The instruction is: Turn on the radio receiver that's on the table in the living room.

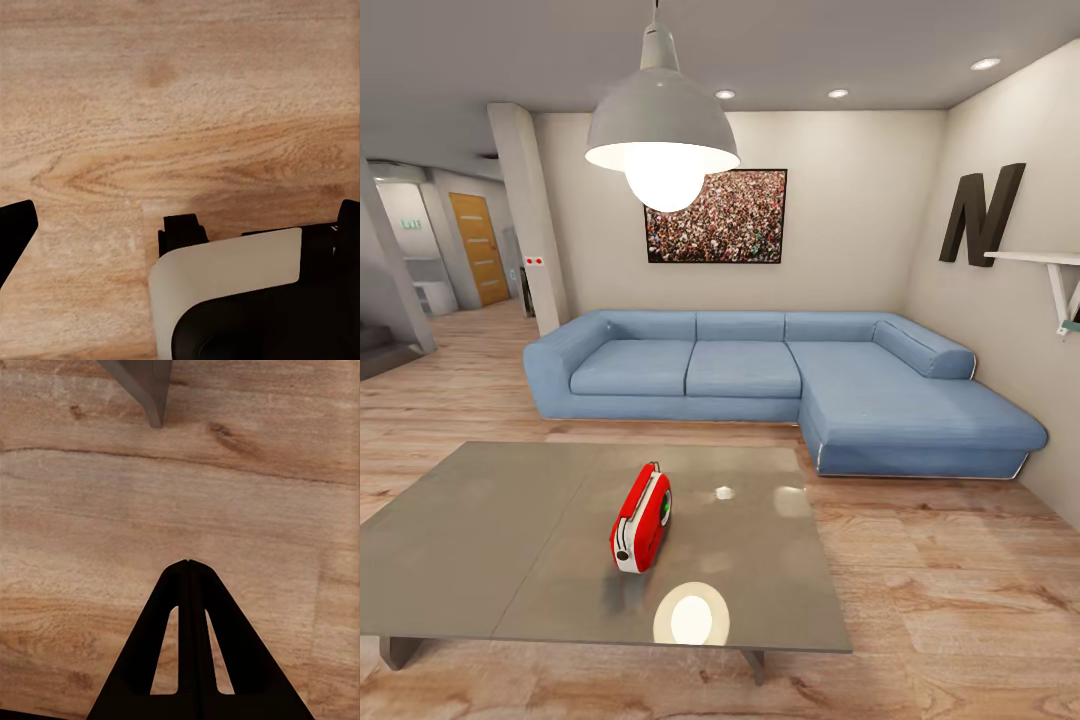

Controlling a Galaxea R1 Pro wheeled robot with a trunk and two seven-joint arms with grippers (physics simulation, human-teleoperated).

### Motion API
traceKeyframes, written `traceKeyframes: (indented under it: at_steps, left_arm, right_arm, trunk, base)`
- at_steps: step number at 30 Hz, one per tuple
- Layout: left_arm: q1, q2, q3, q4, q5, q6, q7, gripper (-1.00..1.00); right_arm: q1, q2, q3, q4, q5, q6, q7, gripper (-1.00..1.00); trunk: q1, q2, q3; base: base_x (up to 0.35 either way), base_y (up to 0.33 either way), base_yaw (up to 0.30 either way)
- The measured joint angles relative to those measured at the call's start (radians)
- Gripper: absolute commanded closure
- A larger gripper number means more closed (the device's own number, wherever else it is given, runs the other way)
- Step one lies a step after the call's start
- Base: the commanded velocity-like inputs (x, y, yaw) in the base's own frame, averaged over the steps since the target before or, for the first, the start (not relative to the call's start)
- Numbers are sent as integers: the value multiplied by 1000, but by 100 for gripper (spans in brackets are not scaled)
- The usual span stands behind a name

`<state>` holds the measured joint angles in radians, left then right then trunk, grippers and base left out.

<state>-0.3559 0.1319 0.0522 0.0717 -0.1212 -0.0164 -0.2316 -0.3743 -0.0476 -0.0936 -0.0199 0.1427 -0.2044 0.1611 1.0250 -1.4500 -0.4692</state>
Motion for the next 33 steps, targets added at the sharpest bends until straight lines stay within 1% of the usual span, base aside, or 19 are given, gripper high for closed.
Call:
traceKeyframes:
  at_steps: [33]
  left_arm:
    - [0,0,0,0,0,0,0,-100]
  right_arm:
    - [0,0,0,0,0,0,0,100]
  trunk:
    - [0,0,0]
  base:
    - [0,0,0]
